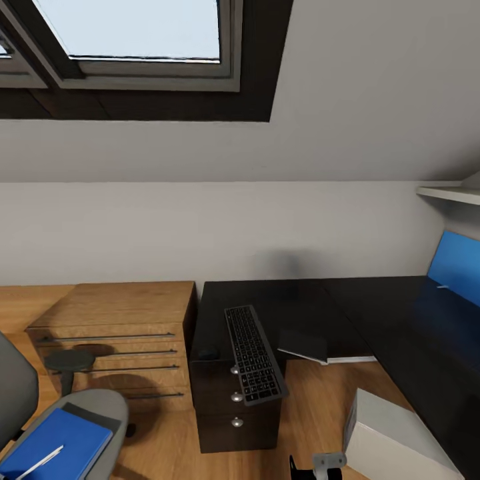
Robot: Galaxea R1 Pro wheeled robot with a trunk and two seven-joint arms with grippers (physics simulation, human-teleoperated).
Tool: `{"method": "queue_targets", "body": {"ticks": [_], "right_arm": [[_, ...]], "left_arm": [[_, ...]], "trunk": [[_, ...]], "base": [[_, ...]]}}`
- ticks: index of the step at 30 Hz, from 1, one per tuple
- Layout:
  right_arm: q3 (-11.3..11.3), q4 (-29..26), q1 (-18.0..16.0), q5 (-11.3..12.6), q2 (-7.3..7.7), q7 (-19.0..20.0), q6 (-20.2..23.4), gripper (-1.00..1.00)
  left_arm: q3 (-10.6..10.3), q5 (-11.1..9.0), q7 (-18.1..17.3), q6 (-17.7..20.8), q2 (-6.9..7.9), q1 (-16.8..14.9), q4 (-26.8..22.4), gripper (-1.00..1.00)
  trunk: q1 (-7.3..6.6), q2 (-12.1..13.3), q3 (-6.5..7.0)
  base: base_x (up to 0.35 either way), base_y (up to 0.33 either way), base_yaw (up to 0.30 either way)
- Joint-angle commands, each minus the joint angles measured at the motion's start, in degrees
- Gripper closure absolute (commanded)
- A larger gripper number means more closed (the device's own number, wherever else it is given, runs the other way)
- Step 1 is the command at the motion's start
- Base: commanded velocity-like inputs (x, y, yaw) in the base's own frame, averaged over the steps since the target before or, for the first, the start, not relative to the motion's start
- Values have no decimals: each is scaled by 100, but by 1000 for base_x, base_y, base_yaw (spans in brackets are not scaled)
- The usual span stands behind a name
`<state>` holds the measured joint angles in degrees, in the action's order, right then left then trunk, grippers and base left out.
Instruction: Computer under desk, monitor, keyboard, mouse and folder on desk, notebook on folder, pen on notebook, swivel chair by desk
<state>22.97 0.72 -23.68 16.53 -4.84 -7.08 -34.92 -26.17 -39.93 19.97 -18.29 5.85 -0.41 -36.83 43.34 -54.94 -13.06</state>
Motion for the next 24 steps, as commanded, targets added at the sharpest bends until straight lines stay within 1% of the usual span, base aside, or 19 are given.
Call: {"method": "queue_targets", "body": {"ticks": [1,2,3,5,6,8,9,11,12,13,14,16,18,19,20,21,22,23,24], "right_arm": [[50,8,-5,26,-2,-31,-15,-100],[50,8,-5,26,-2,-31,-15,-100],[48,8,-5,26,-1,-31,-15,-100],[49,8,-5,26,-1,-31,-15,-100],[49,8,-5,26,0,-31,-15,-100],[50,8,-5,29,-2,-31,-17,-100],[50,8,-5,31,-4,-31,-21,-100],[53,8,-5,34,-9,-31,-27,-100],[55,8,-5,37,-12,-31,-32,-100],[56,8,-5,39,-15,-31,-34,-100],[57,8,-5,40,-22,-31,-40,-100],[58,8,-5,46,-27,-34,-47,-100],[58,8,-5,61,-33,-37,-42,-100],[59,4,-5,65,-33,-38,-35,-100],[59,-9,-5,76,-50,-38,-21,-100],[59,-19,-5,80,-90,-41,-13,-100],[55,-30,-5,83,-147,-40,-15,-100],[53,-38,-5,84,-173,-38,-22,-100],[51,-69,-5,85,-233,-39,-30,-100]], "left_arm": [[-54,-55,40,-10,82,-5,-114,-100],[-60,-59,35,24,146,-6,-230,-100],[-67,-69,28,168,245,-8,-488,-100],[-71,-75,24,455,312,-9,-769,-100],[-68,-79,21,881,362,-10,-1074,-100],[-61,-86,19,1409,404,-11,-1422,-100],[-54,-105,19,1958,454,-11,-1809,-100],[-48,-153,23,2460,524,-10,-2225,-100],[-44,-240,35,2874,606,-7,-2655,-100],[-43,-297,45,3050,648,-6,-2874,-100],[-28,-434,86,3360,720,-6,-3311,-100],[13,-598,165,3655,785,-5,-3714,-100],[259,-991,447,4335,882,-7,-4268,-100],[354,-1105,526,4541,892,-8,-4353,-100],[697,-1470,701,5182,898,-8,-4582,-100],[928,-1696,772,5571,886,-8,-4758,-100],[1142,-1887,820,5870,872,-9,-4945,-100],[1245,-1963,836,5979,869,-10,-5035,-100],[1575,-2115,872,6200,868,-11,-5273,-100]], "trunk": [[24,-47,-26],[46,-87,-44],[67,-127,-62],[111,-207,-98],[133,-248,-116],[177,-328,-151],[199,-368,-169],[243,-448,-205],[265,-488,-223],[287,-528,-241],[309,-568,-259],[353,-649,-295],[397,-729,-331],[419,-769,-349],[441,-809,-367],[463,-849,-385],[485,-889,-403],[507,-929,-421],[529,-969,-439]], "base": [[0,0,0],[0,0,0],[0,0,0],[0,0,0],[0,0,0],[0,0,0],[0,0,0],[0,0,0],[0,0,0],[0,0,0],[0,0,0],[0,0,0],[0,0,0],[0,0,0],[0,0,0],[0,0,0],[0,0,0],[0,0,0],[0,0,0]]}}
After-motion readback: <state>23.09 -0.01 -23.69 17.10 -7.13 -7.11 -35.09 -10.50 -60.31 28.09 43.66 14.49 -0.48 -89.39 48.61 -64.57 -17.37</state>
